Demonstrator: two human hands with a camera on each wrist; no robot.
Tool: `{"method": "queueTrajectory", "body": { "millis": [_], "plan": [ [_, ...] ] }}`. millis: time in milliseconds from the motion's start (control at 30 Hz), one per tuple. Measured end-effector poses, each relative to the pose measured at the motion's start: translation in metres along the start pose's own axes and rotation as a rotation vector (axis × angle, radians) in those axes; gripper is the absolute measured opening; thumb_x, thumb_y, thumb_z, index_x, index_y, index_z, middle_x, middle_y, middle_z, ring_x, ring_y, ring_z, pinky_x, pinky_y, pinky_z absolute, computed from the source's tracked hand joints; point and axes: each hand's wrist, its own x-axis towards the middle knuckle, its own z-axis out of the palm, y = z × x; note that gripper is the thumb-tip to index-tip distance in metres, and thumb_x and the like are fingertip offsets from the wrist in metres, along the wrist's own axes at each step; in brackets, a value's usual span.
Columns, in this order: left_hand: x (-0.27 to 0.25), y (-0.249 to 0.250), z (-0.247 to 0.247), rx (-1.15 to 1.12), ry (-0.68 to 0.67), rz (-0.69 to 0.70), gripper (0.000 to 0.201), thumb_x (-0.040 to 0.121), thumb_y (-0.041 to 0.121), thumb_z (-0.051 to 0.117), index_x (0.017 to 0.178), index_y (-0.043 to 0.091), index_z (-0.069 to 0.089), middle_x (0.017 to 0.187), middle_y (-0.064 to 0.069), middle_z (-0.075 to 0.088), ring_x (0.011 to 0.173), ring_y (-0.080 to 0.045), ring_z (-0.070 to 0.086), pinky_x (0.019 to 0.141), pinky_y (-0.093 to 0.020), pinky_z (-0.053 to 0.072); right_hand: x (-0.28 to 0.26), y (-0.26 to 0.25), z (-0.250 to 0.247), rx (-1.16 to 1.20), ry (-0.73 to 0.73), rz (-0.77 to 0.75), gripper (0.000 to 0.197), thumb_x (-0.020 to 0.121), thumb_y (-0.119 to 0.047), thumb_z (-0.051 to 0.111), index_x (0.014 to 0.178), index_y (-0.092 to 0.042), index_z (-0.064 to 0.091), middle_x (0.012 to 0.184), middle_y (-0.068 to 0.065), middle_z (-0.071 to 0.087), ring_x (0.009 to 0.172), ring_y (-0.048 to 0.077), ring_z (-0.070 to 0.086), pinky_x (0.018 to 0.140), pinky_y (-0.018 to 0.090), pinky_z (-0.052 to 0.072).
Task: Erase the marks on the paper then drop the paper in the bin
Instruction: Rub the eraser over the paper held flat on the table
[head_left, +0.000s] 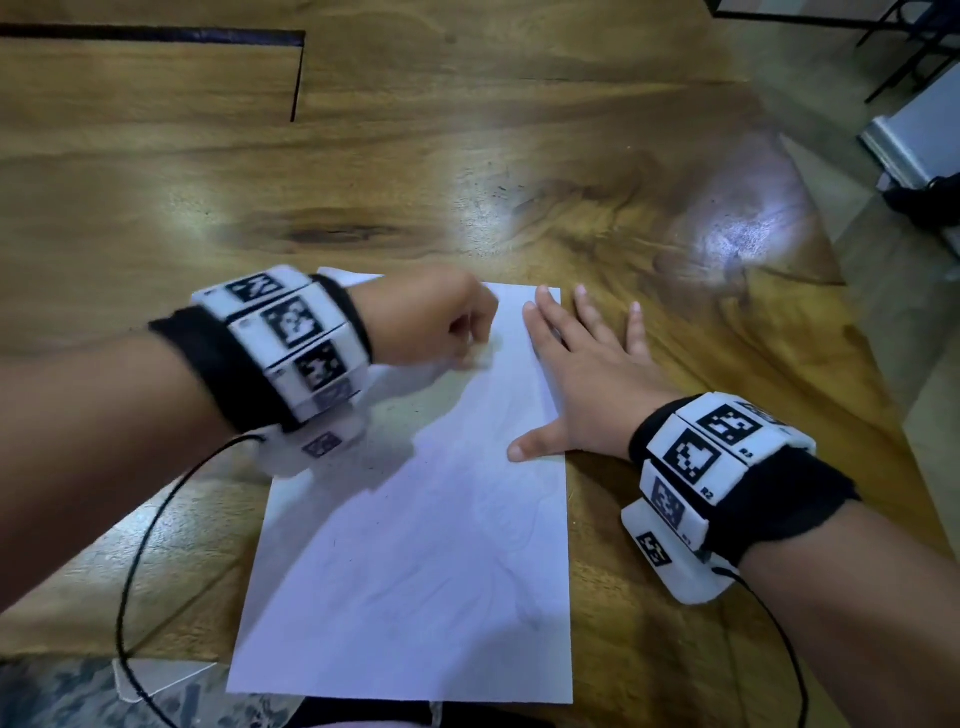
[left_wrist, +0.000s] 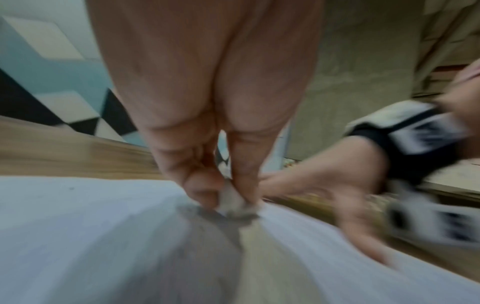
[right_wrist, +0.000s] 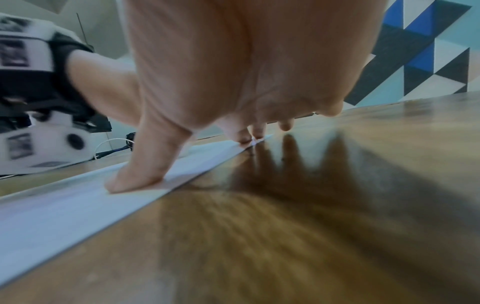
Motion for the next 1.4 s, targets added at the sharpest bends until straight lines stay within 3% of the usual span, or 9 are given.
{"method": "queueTrajectory", "body": {
  "millis": [133,367,533,733,833,1000,1200,1300,1400],
  "plan": [
    [0.022,0.017,0.004,-0.013,0.147,-0.028,0.012,0.076,0.012,0.064,0.088,0.01,0.062,0.074,0.002,0.053,0.073,-0.019,0.049,0.063,-0.022,0.031,0.0,-0.001,-0.001,-0.008,-0.012,0.001,0.132,0.058,-0.081,0.058,0.148,-0.022,-0.019,0.154,-0.008,-0.029,0.14,0.022,-0.031,0.109,0.063,-0.015],
    [-0.018,0.019,0.029,-0.028,-0.143,0.137,0.004,0.075,0.018,0.066,0.075,0.016,0.063,0.074,0.0,0.064,0.068,-0.017,0.053,0.058,-0.019,0.037,-0.001,0.0,-0.001,-0.002,-0.032,-0.005,0.135,0.058,-0.08,0.06,0.146,-0.019,-0.022,0.153,-0.006,-0.032,0.14,0.02,-0.032,0.109,0.063,-0.014],
    [0.018,0.017,0.01,-0.037,0.185,0.014,0.004,0.076,0.01,0.063,0.08,0.012,0.063,0.086,-0.006,0.067,0.073,-0.015,0.048,0.058,-0.02,0.029,-0.001,0.0,-0.001,-0.023,-0.042,-0.017,0.138,0.054,-0.083,0.058,0.146,-0.018,-0.023,0.152,-0.006,-0.033,0.139,0.019,-0.033,0.109,0.064,-0.013],
    [-0.03,0.018,0.036,-0.074,-0.103,0.177,0.012,0.079,0.02,0.062,0.071,0.01,0.059,0.074,-0.007,0.061,0.068,-0.023,0.052,0.06,-0.024,0.038,-0.002,0.0,-0.002,-0.008,-0.045,-0.015,0.139,0.054,-0.081,0.061,0.146,-0.018,-0.023,0.152,-0.005,-0.033,0.139,0.02,-0.033,0.109,0.063,-0.014],
    [-0.044,0.019,0.045,-0.037,-0.062,0.185,0.008,0.081,0.013,0.057,0.077,0.007,0.06,0.082,-0.009,0.058,0.074,-0.024,0.052,0.063,-0.027,0.035,-0.002,0.001,-0.003,-0.01,-0.052,-0.017,0.14,0.053,-0.081,0.061,0.146,-0.02,-0.024,0.152,-0.005,-0.035,0.138,0.019,-0.035,0.109,0.063,-0.015],
    [-0.048,0.023,0.051,-0.035,0.037,0.133,0.009,0.081,0.013,0.056,0.075,0.007,0.058,0.08,-0.006,0.055,0.069,-0.023,0.049,0.058,-0.027,0.032,-0.012,0.011,-0.005,-0.048,-0.07,-0.047,0.139,0.052,-0.078,0.065,0.146,-0.025,-0.023,0.151,-0.008,-0.035,0.138,0.015,-0.035,0.108,0.062,-0.018],
    [-0.014,0.011,0.018,-0.14,0.102,-0.057,0.004,0.072,0.013,0.068,0.071,0.017,0.065,0.07,0.003,0.061,0.067,-0.013,0.051,0.053,-0.005,0.033,-0.014,0.01,-0.004,-0.036,-0.06,-0.039,0.14,0.052,-0.076,0.067,0.146,-0.025,-0.022,0.152,-0.013,-0.032,0.138,0.013,-0.034,0.108,0.062,-0.018],
    [0.013,0.007,0.002,-0.148,0.29,-0.156,0.005,0.073,0.014,0.068,0.078,0.013,0.065,0.065,0.002,0.056,0.069,-0.017,0.049,0.06,-0.02,0.039,-0.014,0.01,-0.003,-0.033,-0.055,-0.034,0.141,0.05,-0.076,0.068,0.146,-0.025,-0.022,0.152,-0.013,-0.031,0.138,0.013,-0.034,0.108,0.061,-0.018],
    [0.017,0.023,0.01,-0.148,0.241,-0.114,0.006,0.075,0.011,0.062,0.081,0.012,0.062,0.065,0.004,0.051,0.07,-0.016,0.047,0.062,-0.022,0.035,-0.013,0.01,-0.003,-0.012,-0.048,-0.03,0.143,0.048,-0.076,0.069,0.146,-0.026,-0.023,0.153,-0.014,-0.029,0.138,0.014,-0.033,0.109,0.061,-0.018]
  ]
}}
